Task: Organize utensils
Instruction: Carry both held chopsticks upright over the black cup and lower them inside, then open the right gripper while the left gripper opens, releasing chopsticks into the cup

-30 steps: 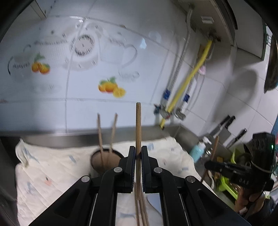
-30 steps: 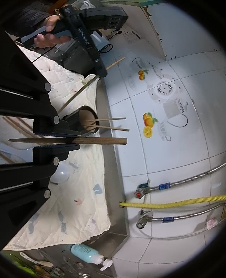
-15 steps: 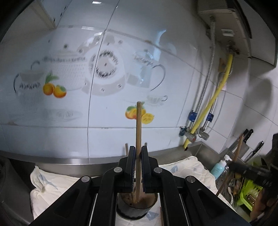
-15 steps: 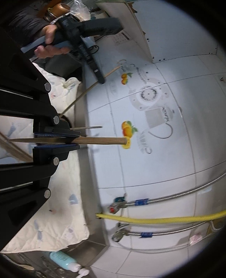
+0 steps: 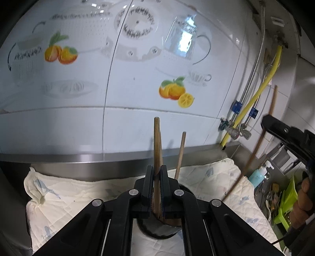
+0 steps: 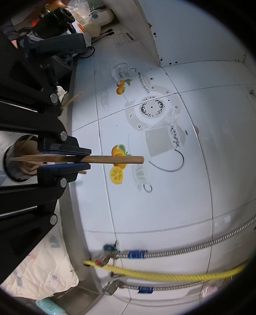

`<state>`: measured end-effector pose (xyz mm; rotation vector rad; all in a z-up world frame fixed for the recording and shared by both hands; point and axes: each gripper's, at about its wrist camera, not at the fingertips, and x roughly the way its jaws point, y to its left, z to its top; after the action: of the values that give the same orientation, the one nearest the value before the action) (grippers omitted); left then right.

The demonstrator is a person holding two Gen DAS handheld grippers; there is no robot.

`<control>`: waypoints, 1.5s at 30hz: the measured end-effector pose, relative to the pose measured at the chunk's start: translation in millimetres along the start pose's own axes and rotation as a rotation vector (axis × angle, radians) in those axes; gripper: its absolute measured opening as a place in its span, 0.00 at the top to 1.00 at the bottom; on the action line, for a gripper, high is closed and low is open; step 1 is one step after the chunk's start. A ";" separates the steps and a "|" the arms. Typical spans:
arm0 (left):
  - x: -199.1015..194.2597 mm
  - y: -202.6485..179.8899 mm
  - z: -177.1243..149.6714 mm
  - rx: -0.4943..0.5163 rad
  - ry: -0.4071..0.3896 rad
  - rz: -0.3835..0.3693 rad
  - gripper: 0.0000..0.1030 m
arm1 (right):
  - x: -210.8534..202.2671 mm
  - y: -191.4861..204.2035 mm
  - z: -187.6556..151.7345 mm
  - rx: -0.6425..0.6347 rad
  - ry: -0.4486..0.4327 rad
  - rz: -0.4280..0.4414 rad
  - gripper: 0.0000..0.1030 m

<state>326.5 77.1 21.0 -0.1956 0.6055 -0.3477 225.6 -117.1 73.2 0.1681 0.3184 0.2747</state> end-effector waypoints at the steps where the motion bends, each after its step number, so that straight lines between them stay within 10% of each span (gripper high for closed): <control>1: 3.5 1.8 -1.3 -0.003 0.008 0.003 0.94 | 5.7 1.2 -1.4 -0.001 0.008 0.003 0.91; 24: 30.8 7.6 2.5 -0.035 0.097 -0.009 0.92 | 71.5 -19.1 -47.1 0.050 0.254 -0.047 0.89; 29: 29.5 9.5 7.5 -0.049 0.097 -0.001 0.92 | 68.3 -22.8 -44.0 0.052 0.249 -0.056 0.68; 33: 24.3 11.7 12.9 -0.055 0.077 0.013 0.59 | 64.1 -25.1 -42.5 0.052 0.243 -0.058 0.66; 45: -6.1 4.1 15.6 -0.040 0.027 0.021 0.58 | 31.0 -31.3 -45.3 0.031 0.245 -0.058 0.64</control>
<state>332.0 84.4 35.7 -0.2234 0.6410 -0.3184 246.4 -132.3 15.5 0.1553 0.5697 0.2335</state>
